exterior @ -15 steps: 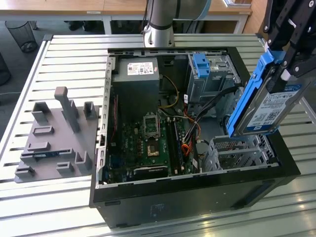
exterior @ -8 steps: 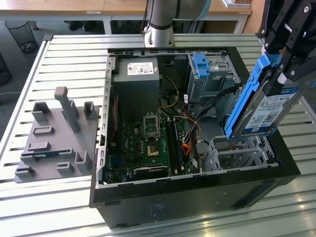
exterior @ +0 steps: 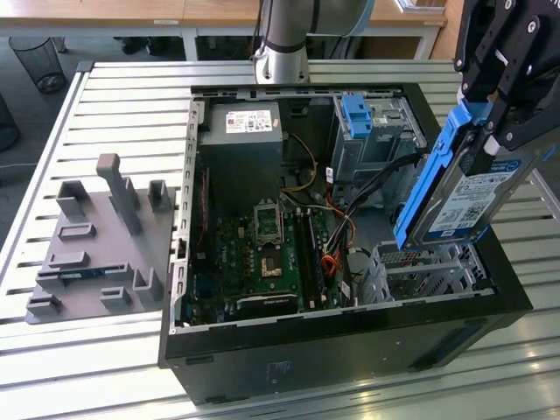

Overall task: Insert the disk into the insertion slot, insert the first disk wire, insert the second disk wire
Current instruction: 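Insert the disk into the insertion slot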

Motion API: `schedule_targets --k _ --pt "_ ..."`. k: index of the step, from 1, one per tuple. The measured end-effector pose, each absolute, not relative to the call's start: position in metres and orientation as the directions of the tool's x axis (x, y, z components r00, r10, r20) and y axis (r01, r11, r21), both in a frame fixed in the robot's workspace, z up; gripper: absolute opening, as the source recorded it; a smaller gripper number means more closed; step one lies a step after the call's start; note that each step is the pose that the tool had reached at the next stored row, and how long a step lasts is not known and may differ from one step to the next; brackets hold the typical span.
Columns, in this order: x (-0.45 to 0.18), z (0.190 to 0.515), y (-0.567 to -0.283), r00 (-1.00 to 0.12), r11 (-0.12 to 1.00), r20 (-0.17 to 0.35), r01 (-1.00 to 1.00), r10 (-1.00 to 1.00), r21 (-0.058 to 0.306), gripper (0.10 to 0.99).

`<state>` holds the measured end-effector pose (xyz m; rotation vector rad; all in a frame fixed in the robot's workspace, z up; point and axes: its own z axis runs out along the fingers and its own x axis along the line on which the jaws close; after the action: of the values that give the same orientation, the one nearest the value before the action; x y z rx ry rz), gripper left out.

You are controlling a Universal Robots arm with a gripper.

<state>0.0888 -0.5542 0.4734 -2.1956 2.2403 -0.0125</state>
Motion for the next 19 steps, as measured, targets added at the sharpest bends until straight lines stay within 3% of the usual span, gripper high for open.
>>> schedule_targets --k 19 --pt "0.084 0.45 -0.554 -0.011 0.011 0.002 -1.0 -1.0 -0.009 0.365"
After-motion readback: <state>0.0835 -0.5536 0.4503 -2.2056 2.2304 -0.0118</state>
